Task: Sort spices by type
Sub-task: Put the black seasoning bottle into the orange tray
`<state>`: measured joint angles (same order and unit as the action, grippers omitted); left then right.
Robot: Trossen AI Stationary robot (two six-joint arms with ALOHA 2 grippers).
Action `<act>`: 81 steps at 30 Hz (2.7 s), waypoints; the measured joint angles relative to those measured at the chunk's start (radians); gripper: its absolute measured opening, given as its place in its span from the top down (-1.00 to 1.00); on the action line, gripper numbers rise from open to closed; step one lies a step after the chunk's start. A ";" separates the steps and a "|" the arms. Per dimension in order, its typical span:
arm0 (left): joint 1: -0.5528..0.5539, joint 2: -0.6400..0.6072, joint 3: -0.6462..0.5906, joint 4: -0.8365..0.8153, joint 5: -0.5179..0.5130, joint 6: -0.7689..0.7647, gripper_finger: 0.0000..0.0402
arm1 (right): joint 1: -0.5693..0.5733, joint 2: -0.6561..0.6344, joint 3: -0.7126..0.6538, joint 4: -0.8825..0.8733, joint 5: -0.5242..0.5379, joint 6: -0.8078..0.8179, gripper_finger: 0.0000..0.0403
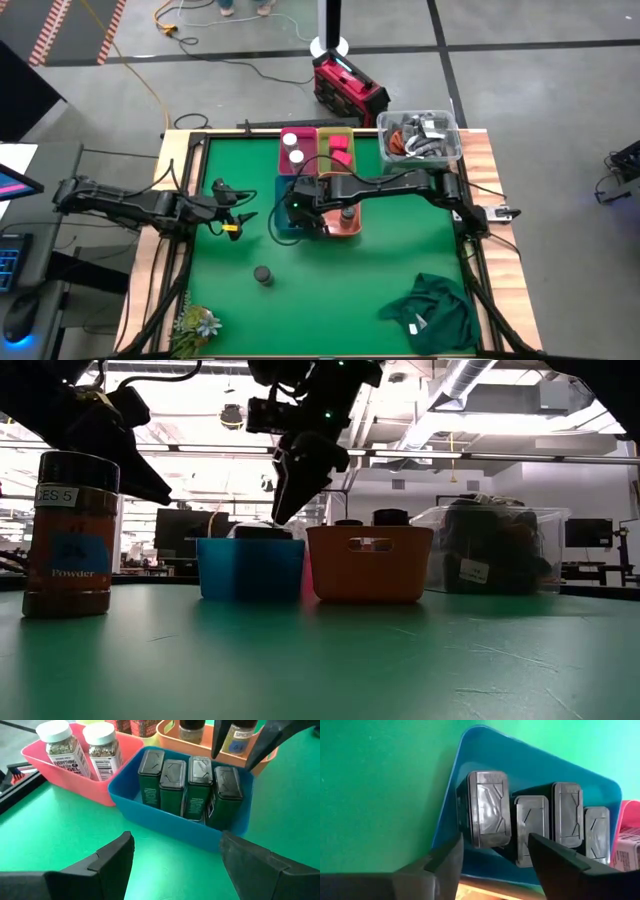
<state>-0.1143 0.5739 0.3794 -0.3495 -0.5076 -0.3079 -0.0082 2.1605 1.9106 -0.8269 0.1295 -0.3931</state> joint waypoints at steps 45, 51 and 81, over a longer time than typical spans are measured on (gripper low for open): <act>-0.488 0.760 0.496 -0.157 0.158 -0.158 -0.40 | 0.085 -0.651 -0.533 -0.095 0.429 0.495 -0.29; -0.487 0.816 0.520 -0.215 0.169 -0.216 -0.40 | 0.100 -0.657 -0.573 -0.058 0.444 0.497 -0.29; -0.232 0.866 0.610 -0.046 0.298 0.204 -0.01 | 0.100 -0.655 -0.626 -0.067 0.446 0.579 -0.29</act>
<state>-0.3459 1.4395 0.9889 -0.3951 -0.2093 -0.1036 0.0914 1.5055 1.2850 -0.8936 0.5755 0.1856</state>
